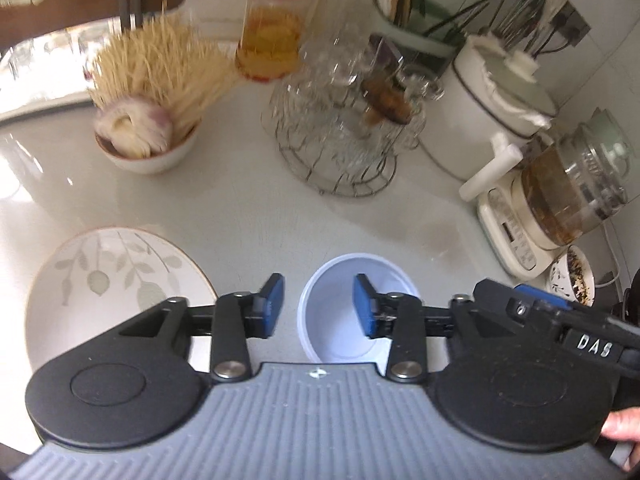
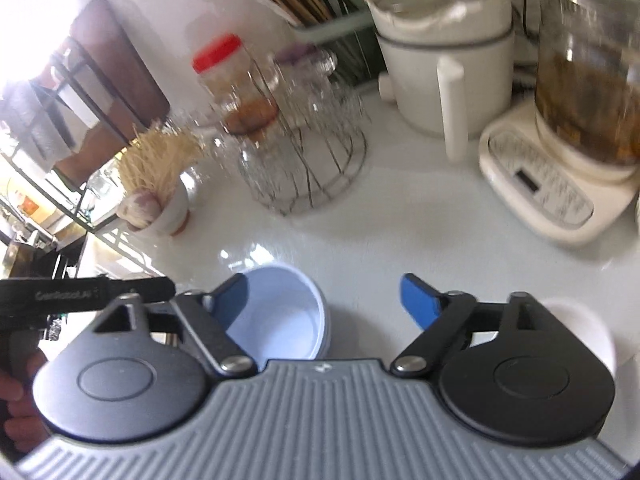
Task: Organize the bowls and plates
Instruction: 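Open the left gripper to set the plastic bowls beside the plates, then move both grippers to the white ceramic bowl near the stove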
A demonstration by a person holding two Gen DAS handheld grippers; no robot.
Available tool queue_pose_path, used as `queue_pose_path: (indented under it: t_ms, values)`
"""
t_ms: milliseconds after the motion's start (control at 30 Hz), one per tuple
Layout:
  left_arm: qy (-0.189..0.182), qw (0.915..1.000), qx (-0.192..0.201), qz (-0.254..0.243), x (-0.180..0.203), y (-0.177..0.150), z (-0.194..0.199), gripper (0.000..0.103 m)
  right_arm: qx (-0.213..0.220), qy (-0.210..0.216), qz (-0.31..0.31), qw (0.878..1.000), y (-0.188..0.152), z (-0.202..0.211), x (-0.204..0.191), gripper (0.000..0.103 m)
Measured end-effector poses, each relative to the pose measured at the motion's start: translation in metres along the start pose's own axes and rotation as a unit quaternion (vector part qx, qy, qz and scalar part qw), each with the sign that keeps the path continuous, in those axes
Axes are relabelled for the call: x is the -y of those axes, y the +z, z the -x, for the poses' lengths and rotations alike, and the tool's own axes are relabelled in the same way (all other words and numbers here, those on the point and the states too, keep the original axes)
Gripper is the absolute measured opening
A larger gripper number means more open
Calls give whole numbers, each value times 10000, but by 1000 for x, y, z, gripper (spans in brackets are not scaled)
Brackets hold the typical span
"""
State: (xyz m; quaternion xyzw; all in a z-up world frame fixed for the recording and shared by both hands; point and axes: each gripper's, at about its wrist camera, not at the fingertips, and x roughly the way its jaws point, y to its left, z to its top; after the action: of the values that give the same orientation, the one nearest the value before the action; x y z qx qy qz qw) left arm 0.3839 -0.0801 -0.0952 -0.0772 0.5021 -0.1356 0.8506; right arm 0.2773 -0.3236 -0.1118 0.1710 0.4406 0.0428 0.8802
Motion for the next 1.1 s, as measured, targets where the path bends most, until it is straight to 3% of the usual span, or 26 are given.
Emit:
queue_pose_path:
  t_ms: [367,833,1100]
  values:
    - [182,9978,471,-429,0,-11,57,80,466,-265,-40,9986,-12,35,-29,91]
    - [-292,9951,612,-717,-4,-43,92,90,889,-799,-349,9922,-45,85,-60,91]
    - [-565,9929,484,-926,21,-49,80,90,963,-1147,-593,9869,-58,105,-43,91]
